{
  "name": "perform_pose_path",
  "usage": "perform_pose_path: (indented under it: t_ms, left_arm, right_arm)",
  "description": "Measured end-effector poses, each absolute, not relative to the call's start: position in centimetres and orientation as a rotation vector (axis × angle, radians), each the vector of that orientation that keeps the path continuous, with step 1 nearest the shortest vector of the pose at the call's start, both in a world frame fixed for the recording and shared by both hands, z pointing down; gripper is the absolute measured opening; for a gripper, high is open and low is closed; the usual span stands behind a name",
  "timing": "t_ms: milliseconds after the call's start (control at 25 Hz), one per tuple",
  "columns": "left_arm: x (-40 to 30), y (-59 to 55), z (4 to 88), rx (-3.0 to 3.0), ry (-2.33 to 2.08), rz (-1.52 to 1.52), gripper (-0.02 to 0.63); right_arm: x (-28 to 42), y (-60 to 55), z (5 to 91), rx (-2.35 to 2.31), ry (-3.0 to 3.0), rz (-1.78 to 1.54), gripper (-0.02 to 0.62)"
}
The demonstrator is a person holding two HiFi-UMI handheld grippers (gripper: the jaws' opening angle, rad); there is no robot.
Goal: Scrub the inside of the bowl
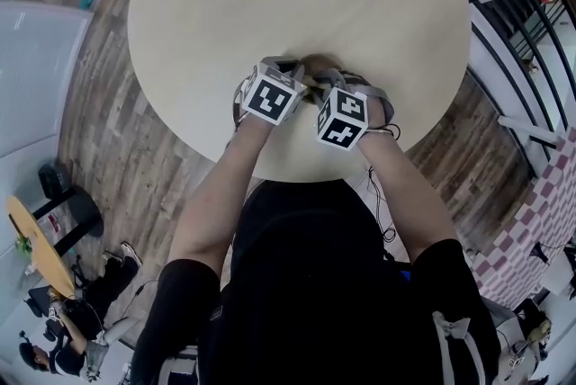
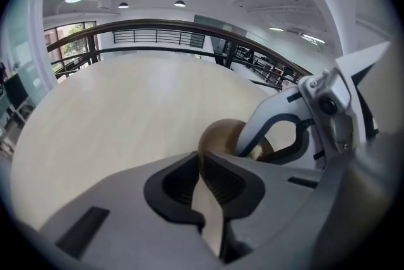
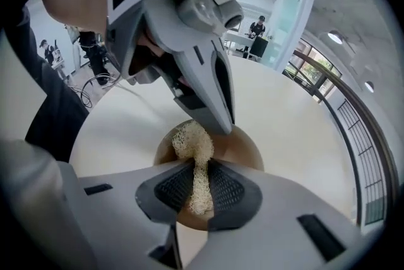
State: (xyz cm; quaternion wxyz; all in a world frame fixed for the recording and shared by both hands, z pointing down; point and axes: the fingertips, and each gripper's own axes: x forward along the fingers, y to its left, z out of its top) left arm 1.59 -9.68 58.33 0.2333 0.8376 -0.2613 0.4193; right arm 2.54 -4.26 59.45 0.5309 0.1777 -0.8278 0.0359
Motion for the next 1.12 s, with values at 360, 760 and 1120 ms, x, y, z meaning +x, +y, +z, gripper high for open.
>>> perform_pose_path:
  t_ms: [360,760,1120]
  left_arm:
    - [-0.4,-7.0,58.1,2.224,-0.767,1.018,0.063]
    - [-0.6,-6.8,58.3,2.162,-0.896,0.905,0.067]
    - [-1.4,-6.7,59.2,2.102,-0.914,0.899,0.057]
  right_arm:
    - [3.1,-8.3,58.7,0.732,-2.02,0.265,0.071]
    - [3.5,-8.7,57.1,0.848,-2.104,0.4,0.071]
    - [2.1,-6.1,57.4,0.394,-2.058,-0.055,0.071]
